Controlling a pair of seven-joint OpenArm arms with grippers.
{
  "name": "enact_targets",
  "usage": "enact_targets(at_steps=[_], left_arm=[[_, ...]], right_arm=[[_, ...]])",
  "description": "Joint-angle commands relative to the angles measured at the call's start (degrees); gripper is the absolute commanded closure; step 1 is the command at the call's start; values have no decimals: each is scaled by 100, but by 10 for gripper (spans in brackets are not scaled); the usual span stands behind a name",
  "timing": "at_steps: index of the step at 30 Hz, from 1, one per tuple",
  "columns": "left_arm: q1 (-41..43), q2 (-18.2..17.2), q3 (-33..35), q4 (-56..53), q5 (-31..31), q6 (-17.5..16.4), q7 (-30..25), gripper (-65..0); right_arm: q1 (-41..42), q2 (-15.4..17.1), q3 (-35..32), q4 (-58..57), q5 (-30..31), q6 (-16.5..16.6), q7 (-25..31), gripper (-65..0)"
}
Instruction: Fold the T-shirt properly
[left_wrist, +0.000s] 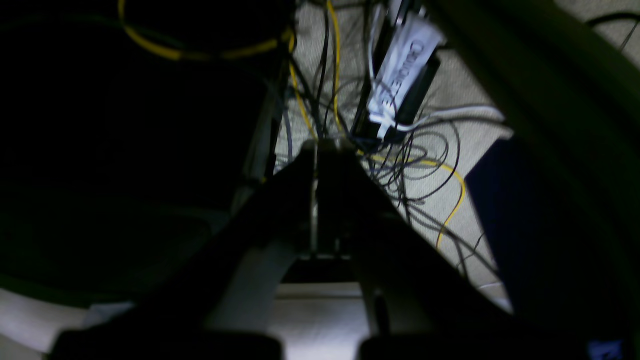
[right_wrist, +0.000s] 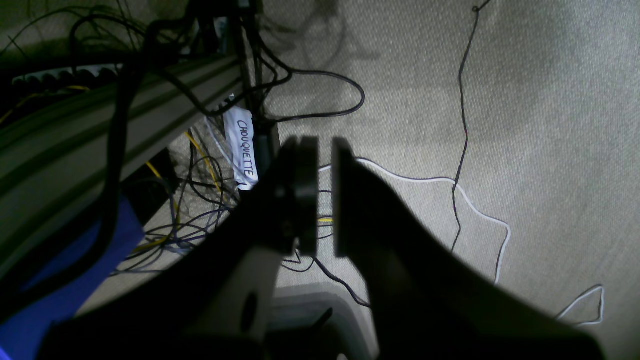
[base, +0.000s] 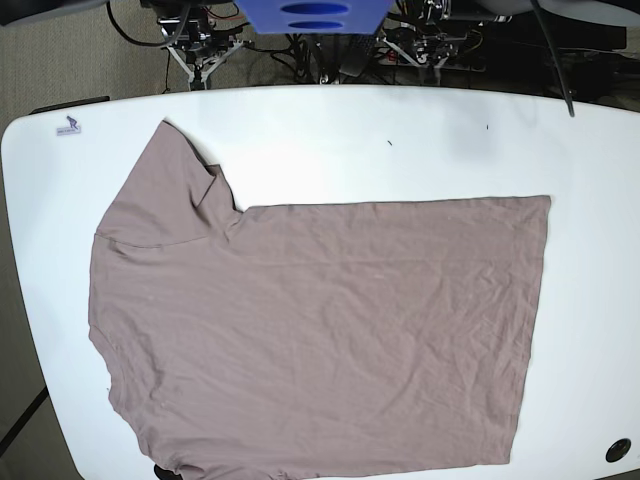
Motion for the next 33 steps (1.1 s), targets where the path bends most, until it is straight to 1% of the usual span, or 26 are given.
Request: enact_targets(at_steps=[1, 12, 18, 20, 22, 24, 28, 31, 33], left_arm=[[18, -2, 0, 3, 21, 16, 32, -8], [33, 0, 3, 53, 22, 11, 19, -8], [82, -9, 5, 203, 73, 29, 88, -142], [114, -10, 11, 280, 76, 40, 99, -158], [131, -9, 18, 310, 74, 35, 91, -155], [165, -12, 9, 477, 31, 16, 64, -122], [164, -6, 20, 436, 22, 8, -26, -26], [223, -19, 18, 442, 46, 10, -26, 0], [296, -38, 11, 511, 58, 20, -15, 0]], right_arm=[[-2, 29, -8, 28, 20, 31, 14, -42], [-35, 27, -23, 40, 36, 35, 135, -38], [-155, 29, -35, 63, 48, 31, 319, -38], [-167, 37, -29, 81, 43, 29, 318, -38], [-182, 34, -25, 86, 40, 37, 318, -39], [-153, 60, -28, 120, 23, 30, 190, -42], [-124, 76, -20, 90, 33, 21, 144, -42], [-197, 82, -26, 105, 41, 20, 158, -41], [-262, 90, -29, 141, 43, 24, 178, -40]])
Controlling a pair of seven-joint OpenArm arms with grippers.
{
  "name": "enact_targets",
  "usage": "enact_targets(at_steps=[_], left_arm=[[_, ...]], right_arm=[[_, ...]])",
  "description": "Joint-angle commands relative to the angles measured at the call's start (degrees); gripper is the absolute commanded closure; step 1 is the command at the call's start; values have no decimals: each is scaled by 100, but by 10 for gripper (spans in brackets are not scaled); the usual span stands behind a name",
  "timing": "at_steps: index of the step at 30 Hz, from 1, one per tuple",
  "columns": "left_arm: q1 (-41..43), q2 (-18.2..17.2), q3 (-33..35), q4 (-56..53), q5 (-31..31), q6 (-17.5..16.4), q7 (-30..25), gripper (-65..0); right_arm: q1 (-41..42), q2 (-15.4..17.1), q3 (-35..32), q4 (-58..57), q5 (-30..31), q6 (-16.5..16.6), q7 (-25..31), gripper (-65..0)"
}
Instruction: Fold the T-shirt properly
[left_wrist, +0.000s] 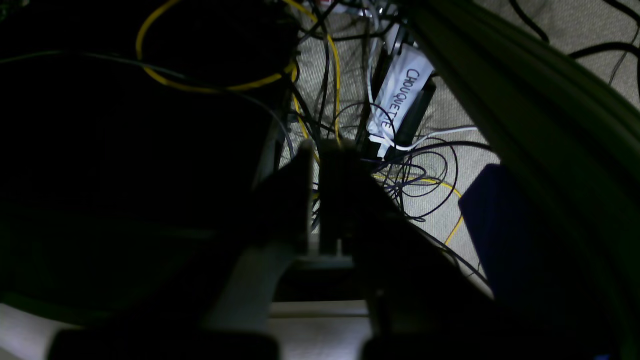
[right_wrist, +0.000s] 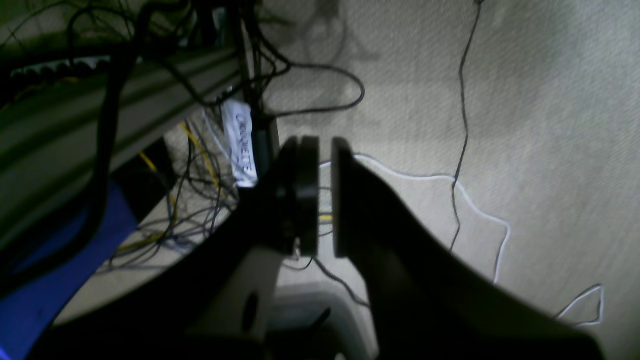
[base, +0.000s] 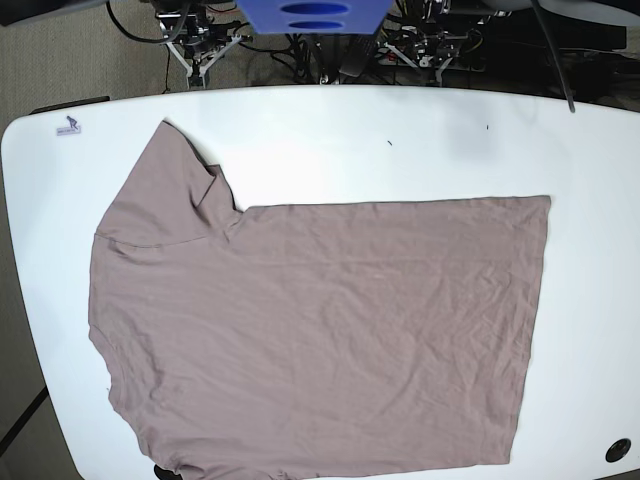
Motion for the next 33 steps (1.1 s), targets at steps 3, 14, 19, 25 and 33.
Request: enact_targets(at_steps=[3, 14, 19, 25, 33], left_arm=[[185, -43, -4, 212, 16, 26, 23, 0], [338, -31, -14, 702, 42, 24, 55, -6], [571, -68, 10, 898, 68, 28, -6, -3], [802, -96, 10, 1105, 85, 29, -28, 0], [1027, -82, 11, 1284, 162, 19, -65, -3]], right_arm=[[-153, 60, -15, 77, 21, 30, 57, -40], [-40, 38, -6, 58, -5, 31, 14, -37], [-102, 25, 11, 122, -26, 32, 47, -35], [-195, 16, 8, 238, -14, 34, 52, -32], [-322, 15, 6, 371, -15, 48, 20, -28]])
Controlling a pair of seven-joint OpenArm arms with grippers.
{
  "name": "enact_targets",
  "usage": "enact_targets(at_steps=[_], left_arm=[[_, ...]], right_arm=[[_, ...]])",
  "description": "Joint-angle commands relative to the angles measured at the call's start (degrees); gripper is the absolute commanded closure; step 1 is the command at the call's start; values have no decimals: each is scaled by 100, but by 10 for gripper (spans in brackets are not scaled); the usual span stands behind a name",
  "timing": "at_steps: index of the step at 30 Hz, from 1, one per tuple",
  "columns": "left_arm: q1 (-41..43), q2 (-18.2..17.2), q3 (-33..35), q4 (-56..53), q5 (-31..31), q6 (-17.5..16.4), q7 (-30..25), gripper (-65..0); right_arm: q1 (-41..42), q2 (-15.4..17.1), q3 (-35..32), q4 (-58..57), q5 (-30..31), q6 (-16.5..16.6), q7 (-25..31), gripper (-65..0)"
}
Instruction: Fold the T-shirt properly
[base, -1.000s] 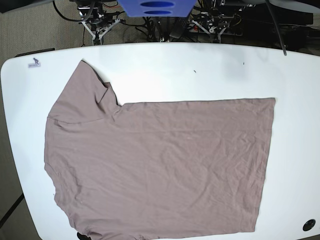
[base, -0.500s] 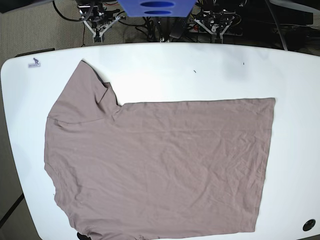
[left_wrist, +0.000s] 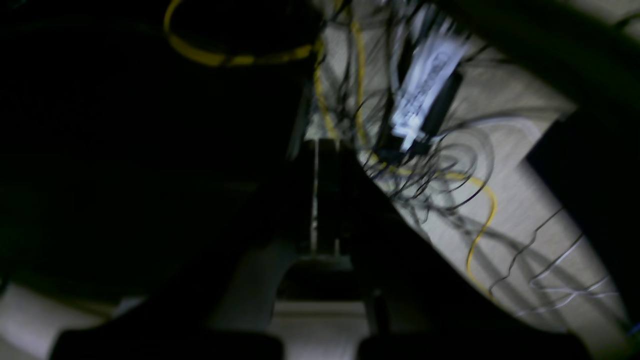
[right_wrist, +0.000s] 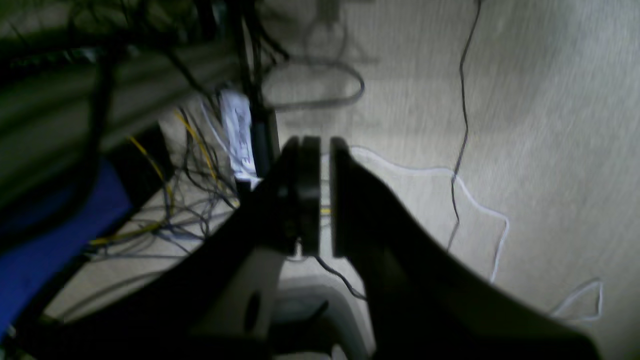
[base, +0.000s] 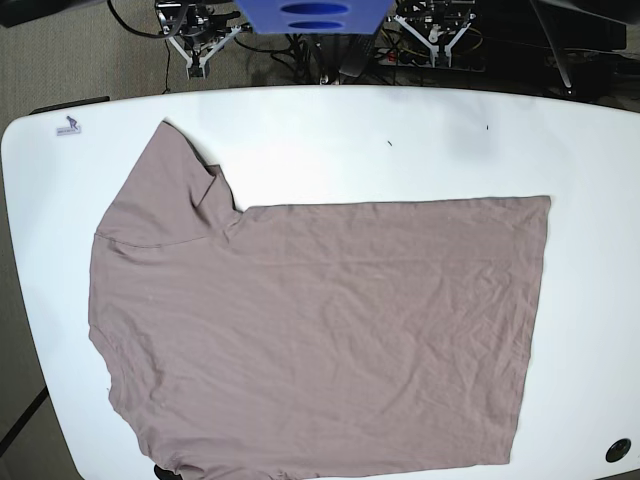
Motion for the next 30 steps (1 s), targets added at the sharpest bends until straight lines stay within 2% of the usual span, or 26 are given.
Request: enact_targets(at_steps=[1, 12, 20, 30], left_arm=[[-15, 5, 9, 71, 14, 20, -65, -3], [-231, 7, 12, -211, 5, 35, 16, -57], [-262, 13, 7, -88, 20, 34, -12, -20], [583, -112, 6, 1221, 59, 33, -65, -11]], right_arm=[[-2, 27, 6, 76, -13, 30, 72, -28], [114, 45, -4, -68, -23, 34, 97, -29], [172, 85, -12, -115, -18, 19, 110, -29], [-639, 119, -61, 636, -17, 25, 201, -25]])
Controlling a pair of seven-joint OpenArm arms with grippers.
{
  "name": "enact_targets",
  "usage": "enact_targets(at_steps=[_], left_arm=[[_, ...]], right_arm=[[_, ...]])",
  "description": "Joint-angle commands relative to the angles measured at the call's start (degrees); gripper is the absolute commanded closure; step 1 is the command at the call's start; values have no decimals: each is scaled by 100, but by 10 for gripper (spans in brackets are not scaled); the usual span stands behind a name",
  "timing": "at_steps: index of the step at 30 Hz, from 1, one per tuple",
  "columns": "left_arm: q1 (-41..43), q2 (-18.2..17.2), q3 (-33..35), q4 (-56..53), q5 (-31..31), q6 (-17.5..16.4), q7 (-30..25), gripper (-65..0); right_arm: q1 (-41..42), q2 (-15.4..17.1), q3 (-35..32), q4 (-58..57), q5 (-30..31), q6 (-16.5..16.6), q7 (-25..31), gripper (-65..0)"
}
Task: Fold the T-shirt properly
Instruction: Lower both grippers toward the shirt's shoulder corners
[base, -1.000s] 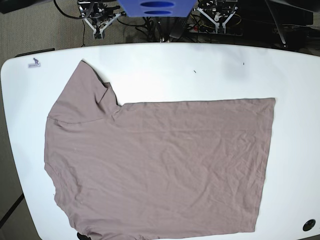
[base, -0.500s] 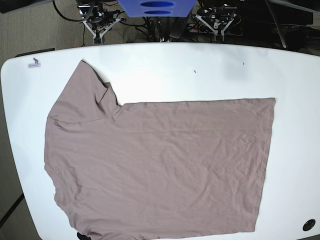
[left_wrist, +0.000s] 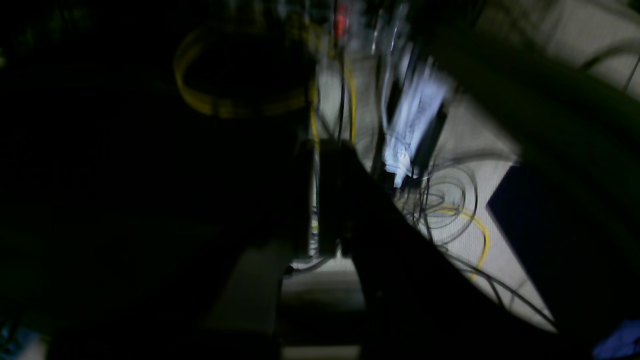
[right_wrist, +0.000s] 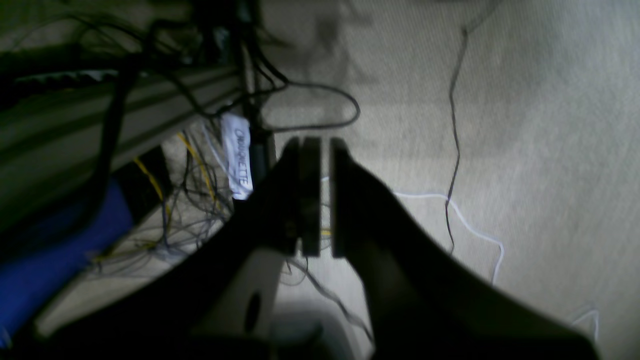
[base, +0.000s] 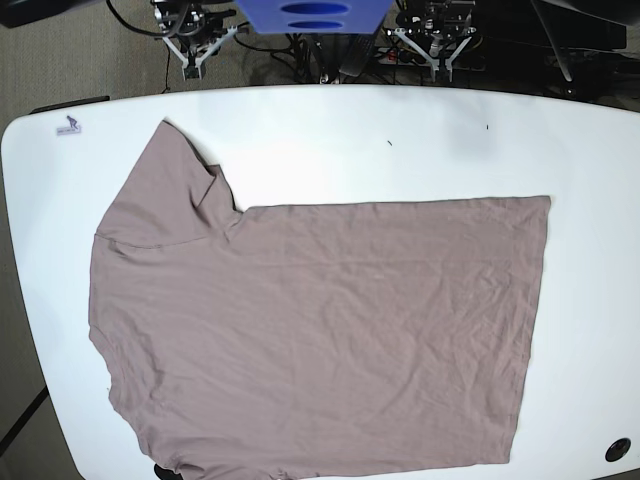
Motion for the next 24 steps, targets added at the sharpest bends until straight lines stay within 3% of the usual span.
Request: enact_targets(at_steps=[1, 12, 20, 24], left_arm=[[225, -67, 8, 254, 35, 34, 74, -11], [902, -291, 13, 1043, 61, 43, 22, -14], [1631, -470, 27, 1779, 124, 15, -587, -10], [2145, -579, 16, 2603, 90, 2, -1402, -8]], right_arm=[[-238, 31, -12, 261, 6, -29, -16, -26], [-1112, 14, -72, 1462, 26, -7, -12, -28], [-1840, 74, -103, 2502, 28, 8, 153, -26], [-2526, 59, -54, 3565, 14, 13, 784, -25]])
